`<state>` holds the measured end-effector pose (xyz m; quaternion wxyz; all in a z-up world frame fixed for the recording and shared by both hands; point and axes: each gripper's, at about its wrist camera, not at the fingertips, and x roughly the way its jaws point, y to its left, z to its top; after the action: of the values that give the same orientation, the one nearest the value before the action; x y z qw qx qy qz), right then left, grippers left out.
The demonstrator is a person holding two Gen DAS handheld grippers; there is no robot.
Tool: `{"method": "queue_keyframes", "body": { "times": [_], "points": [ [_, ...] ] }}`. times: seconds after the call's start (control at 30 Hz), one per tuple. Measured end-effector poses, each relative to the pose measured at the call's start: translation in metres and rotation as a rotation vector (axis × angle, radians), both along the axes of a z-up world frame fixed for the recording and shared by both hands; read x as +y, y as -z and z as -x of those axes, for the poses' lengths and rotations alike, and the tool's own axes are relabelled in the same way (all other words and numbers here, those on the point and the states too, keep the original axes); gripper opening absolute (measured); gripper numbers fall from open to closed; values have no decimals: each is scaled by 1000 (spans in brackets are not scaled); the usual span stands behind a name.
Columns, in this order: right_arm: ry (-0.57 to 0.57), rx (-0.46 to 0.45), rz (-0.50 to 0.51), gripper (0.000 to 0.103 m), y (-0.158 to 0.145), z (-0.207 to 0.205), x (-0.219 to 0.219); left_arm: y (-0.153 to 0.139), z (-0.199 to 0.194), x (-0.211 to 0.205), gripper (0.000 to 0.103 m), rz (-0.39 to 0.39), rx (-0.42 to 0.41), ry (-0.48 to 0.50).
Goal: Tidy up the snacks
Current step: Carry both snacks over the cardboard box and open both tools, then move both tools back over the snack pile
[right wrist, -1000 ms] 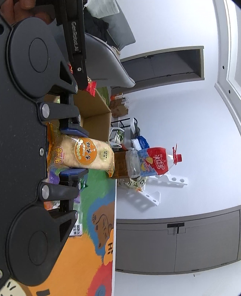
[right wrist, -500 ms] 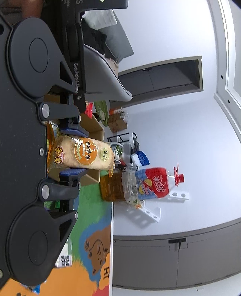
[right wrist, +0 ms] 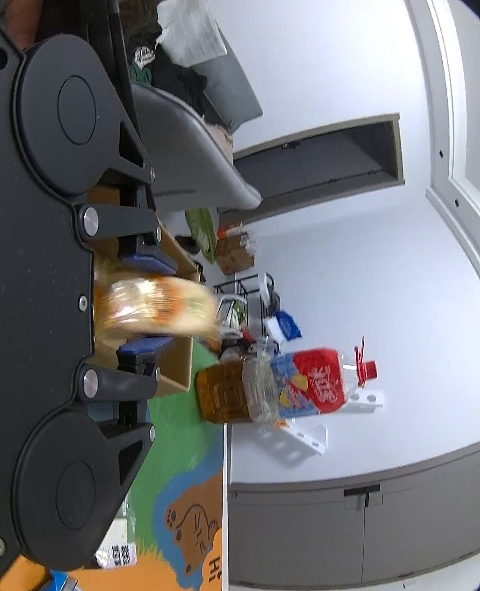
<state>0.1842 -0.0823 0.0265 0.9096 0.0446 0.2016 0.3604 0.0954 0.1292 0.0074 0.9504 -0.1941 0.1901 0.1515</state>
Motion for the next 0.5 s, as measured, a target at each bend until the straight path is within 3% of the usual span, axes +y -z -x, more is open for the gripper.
{"method": "queue_keyframes", "body": {
  "times": [0.17,0.5],
  "points": [
    [37,20,-9,59,1,5,-11,-4,12,0,90,-6,-19,-17],
    [74,41,18,81,0,13,-41,-1,22,-12,100,13,-7,-11]
  ]
}}
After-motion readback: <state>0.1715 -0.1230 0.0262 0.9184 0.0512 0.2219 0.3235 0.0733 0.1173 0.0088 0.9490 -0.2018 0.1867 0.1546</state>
